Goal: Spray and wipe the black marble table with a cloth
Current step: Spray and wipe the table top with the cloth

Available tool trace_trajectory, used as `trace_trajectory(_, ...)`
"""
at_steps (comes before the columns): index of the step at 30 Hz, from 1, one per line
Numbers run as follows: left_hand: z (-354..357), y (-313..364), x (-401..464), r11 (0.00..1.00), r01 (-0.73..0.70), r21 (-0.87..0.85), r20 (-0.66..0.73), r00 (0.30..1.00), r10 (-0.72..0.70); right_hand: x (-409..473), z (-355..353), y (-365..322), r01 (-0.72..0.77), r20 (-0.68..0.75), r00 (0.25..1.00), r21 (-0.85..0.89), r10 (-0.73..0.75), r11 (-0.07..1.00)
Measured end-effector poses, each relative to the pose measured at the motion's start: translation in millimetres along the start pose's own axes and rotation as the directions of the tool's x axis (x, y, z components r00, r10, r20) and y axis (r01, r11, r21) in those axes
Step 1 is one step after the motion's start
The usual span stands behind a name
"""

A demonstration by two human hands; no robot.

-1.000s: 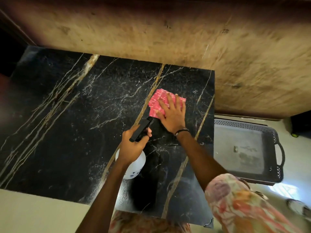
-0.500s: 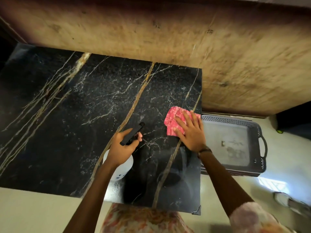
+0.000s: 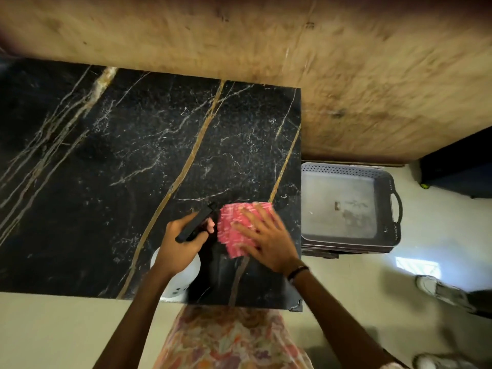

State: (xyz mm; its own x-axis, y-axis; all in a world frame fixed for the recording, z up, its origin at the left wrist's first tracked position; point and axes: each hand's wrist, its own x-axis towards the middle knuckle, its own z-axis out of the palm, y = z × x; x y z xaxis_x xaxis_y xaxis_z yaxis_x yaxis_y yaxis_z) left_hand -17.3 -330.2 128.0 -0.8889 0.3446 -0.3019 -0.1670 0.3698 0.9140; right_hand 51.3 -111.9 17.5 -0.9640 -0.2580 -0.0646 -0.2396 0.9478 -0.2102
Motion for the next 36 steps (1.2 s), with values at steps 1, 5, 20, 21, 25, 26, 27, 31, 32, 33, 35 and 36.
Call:
trace_trajectory(1, -1, -1, -2, 1.0, 0.004, -0.012, -0.001, 1.0, -0.004, -7, -4, 17, -0.048, -0.016, 0.999, 0.0, 0.048, 0.999)
trace_trajectory(5, -5, -7, -10, 1.0, 0.0, -0.003, -0.001, 1.0, 0.0, 4, -17, 80, -0.321, -0.044, 0.946, 0.001, 0.321, 0.947)
trace_trajectory(20, -25, -17, -45, 1.0, -0.021, 0.006, 0.025, 0.999, 0.021, -22, 28, -132, -0.093, 0.003, 0.996, 0.056, 0.093, 0.994)
trace_trajectory(21, -29, -20, -47, 1.0, -0.018, -0.005, 0.024, 1.0, 0.018, -37, 30, -133, -0.07, 0.019, 0.997, 0.053, 0.069, 0.996)
trace_trajectory(25, -40, -27, -56, 0.999, -0.037, -0.023, 0.036, 0.999, 0.038, -64, 20, -96, -0.055, 0.054, 0.997, 0.013, 0.055, 0.998)
trace_trajectory(26, -41, -29, -58, 0.999, -0.039, -0.017, 0.037, 0.999, 0.04, -65, 15, -80, -0.095, 0.048, 0.994, 0.01, 0.095, 0.995)
trace_trajectory(27, -42, -30, -61, 0.999, -0.037, -0.011, 0.032, 0.999, 0.038, -65, 11, -64, -0.15, 0.038, 0.988, -0.001, 0.15, 0.989)
trace_trajectory(31, -45, -35, -71, 1.0, -0.012, -0.028, 0.029, 0.999, 0.013, -55, -5, 2, -0.419, 0.027, 0.907, -0.035, 0.42, 0.907)
trace_trajectory(32, -45, -35, -73, 0.999, -0.009, -0.031, 0.028, 1.0, 0.009, -52, -8, 11, -0.463, 0.03, 0.885, -0.022, 0.464, 0.886)
trace_trajectory(33, -46, -36, -75, 1.0, -0.008, -0.027, 0.024, 1.0, 0.009, -50, -9, 15, -0.495, 0.026, 0.868, -0.012, 0.495, 0.869)
trace_trajectory(35, -48, -37, -79, 1.0, -0.011, -0.022, 0.019, 1.0, 0.011, -51, -4, 5, -0.555, -0.008, 0.832, 0.012, 0.555, 0.832)
trace_trajectory(36, -48, -38, -81, 1.0, -0.009, -0.027, 0.013, 1.0, 0.01, -53, 1, -6, -0.589, -0.032, 0.807, 0.033, 0.59, 0.807)
